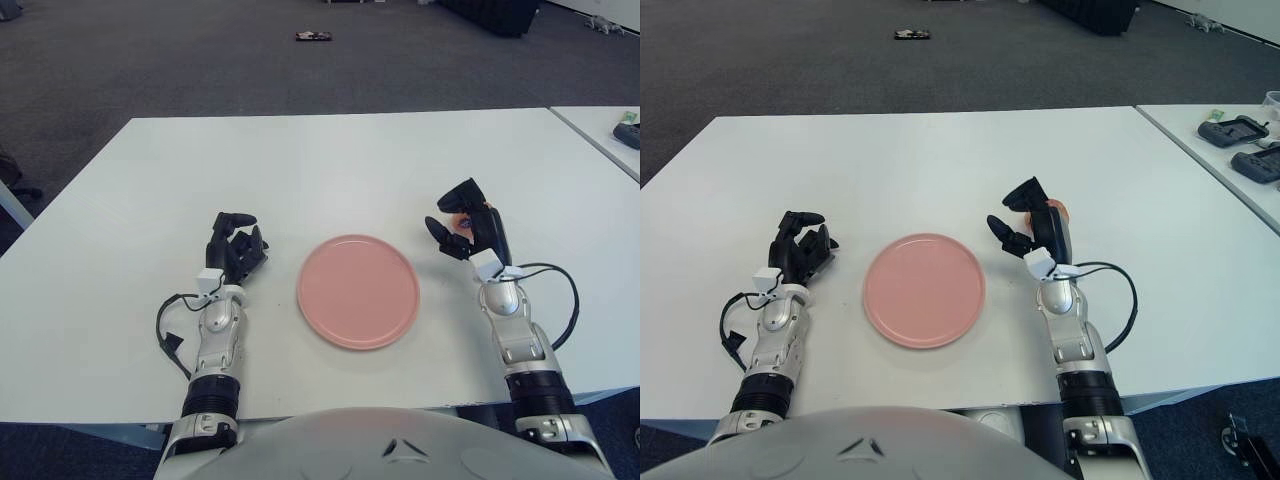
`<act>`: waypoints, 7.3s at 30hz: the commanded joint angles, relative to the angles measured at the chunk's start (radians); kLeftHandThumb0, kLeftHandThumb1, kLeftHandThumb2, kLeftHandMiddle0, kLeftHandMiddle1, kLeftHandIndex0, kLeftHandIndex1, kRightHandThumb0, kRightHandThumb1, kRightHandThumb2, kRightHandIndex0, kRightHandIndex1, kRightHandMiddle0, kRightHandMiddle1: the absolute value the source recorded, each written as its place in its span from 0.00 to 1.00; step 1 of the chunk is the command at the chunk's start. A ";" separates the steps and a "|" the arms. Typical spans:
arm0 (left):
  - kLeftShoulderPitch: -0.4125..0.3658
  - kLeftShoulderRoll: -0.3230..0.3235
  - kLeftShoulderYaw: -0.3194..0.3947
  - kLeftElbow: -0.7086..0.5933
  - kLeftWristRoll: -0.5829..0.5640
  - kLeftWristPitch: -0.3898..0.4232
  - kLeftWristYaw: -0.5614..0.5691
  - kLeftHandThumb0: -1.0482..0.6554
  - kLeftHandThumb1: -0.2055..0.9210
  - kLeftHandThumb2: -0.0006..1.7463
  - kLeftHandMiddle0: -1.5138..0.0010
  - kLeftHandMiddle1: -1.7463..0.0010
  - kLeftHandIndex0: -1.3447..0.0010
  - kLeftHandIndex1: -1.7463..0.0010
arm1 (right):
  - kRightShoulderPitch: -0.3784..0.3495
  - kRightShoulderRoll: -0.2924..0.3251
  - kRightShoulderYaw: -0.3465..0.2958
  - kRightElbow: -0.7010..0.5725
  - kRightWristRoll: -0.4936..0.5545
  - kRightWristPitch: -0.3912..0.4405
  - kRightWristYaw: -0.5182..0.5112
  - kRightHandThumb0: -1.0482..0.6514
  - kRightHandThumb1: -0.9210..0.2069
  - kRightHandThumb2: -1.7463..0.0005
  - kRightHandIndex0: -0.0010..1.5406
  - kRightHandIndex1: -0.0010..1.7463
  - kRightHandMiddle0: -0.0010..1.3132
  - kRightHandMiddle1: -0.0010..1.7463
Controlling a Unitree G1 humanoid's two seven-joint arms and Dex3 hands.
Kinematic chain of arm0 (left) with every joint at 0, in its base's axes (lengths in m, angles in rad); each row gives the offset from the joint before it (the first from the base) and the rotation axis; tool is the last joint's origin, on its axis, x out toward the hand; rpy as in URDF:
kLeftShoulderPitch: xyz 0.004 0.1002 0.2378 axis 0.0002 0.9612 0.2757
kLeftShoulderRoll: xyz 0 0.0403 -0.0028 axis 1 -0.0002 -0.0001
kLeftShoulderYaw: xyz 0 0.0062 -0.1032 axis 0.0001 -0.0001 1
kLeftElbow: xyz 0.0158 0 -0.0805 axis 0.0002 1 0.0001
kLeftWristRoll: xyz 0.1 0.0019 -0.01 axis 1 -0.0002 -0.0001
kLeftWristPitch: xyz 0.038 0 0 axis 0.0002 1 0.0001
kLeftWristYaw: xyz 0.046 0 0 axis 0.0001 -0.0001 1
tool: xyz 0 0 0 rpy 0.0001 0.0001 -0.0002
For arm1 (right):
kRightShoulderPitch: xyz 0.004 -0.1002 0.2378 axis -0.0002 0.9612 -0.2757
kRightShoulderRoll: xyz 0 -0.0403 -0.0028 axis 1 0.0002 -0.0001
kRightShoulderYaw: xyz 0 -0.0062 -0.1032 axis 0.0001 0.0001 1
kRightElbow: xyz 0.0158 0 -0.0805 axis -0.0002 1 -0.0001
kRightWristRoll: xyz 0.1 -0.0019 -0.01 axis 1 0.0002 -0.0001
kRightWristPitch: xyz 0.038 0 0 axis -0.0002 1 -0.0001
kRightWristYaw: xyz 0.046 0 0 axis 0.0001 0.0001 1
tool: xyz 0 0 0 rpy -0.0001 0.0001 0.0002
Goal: Put the apple into the plate.
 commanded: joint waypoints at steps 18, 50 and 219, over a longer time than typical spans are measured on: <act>0.028 -0.007 0.004 0.050 0.006 0.023 0.006 0.39 0.77 0.51 0.54 0.00 0.74 0.00 | -0.178 -0.087 0.021 0.039 -0.136 0.154 -0.030 0.15 0.35 0.63 0.00 0.00 0.00 0.15; 0.033 -0.010 0.013 0.051 -0.006 0.014 0.003 0.39 0.75 0.52 0.52 0.00 0.73 0.00 | -0.268 -0.182 0.117 -0.159 -0.386 0.820 0.319 0.08 0.33 0.73 0.00 0.00 0.00 0.00; 0.048 -0.015 0.015 0.002 0.006 0.037 0.012 0.38 0.73 0.55 0.53 0.00 0.71 0.00 | 0.078 -0.011 0.088 -0.203 -0.203 0.528 -0.111 0.62 0.77 0.09 0.56 0.92 0.44 1.00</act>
